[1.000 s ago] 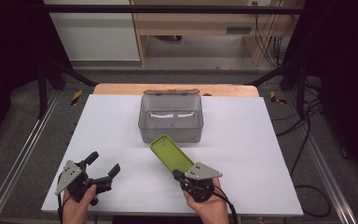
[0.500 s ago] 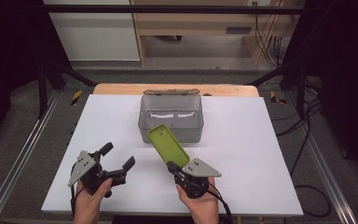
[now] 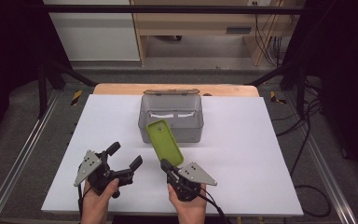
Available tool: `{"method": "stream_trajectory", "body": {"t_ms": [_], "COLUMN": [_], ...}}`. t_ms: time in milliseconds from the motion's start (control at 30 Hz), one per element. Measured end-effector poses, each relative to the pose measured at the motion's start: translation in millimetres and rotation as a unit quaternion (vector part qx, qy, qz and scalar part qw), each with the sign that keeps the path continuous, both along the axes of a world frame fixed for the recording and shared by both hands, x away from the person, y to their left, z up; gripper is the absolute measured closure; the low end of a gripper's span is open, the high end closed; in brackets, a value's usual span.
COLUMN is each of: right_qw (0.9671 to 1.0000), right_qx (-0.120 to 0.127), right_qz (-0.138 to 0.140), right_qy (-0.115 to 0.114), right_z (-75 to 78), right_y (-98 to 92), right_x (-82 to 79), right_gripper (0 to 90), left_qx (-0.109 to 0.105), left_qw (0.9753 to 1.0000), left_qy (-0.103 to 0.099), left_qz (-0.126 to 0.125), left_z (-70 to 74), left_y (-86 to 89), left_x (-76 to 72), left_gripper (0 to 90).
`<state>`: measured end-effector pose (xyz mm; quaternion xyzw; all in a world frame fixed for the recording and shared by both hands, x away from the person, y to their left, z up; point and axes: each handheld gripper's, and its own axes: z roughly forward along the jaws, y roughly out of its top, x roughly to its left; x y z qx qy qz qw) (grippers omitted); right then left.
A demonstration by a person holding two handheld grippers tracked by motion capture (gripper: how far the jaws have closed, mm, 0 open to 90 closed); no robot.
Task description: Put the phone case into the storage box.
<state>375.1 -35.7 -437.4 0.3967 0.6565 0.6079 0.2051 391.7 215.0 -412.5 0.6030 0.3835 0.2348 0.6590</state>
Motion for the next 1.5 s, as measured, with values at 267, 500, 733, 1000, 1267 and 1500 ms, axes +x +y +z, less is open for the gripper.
{"method": "stream_trajectory", "body": {"t_ms": [267, 500, 733, 1000, 1267, 1500], "right_qw": [0.9999, 0.9998, 0.9997, 0.9995, 0.9994, 0.9991], "right_qx": [0.010, 0.017, 0.017, -0.003, -0.003, -0.007], "right_qz": [0.002, 0.008, 0.015, 0.024, 0.028, 0.033], "right_qy": [0.003, -0.005, -0.006, -0.018, -0.022, -0.024], "right_z": [-6.9, -8.6, -11.3, -14.2, -14.3, -15.3], "right_y": [10.7, 19.6, 26.0, 37.2, 41.2, 43.8], "right_x": [-2.5, -7.9, -10.2, -16.2, -17.8, -18.4], "right_gripper": [87.9, 87.9, 87.9, 87.9, 87.9, 87.9], "left_qx": [-0.024, -0.046, -0.065, -0.090, -0.109, -0.134], "left_qw": [0.9994, 0.9982, 0.9967, 0.9924, 0.9877, 0.9821], "left_qy": [0.025, 0.038, 0.048, 0.084, 0.110, 0.130], "left_qz": [0.002, 0.003, -0.003, -0.008, -0.019, -0.025], "left_z": [-7.9, -14.6, -17.2, -22.8, -28.3, -32.1], "left_y": [-5.0, -9.9, -10.5, -4.5, -4.7, -2.3], "left_x": [-0.1, -1.0, -2.4, -0.3, 1.6, 3.7], "left_gripper": [1.1, 2.0, 10.6, 33.7, 45.0, 52.5]}}
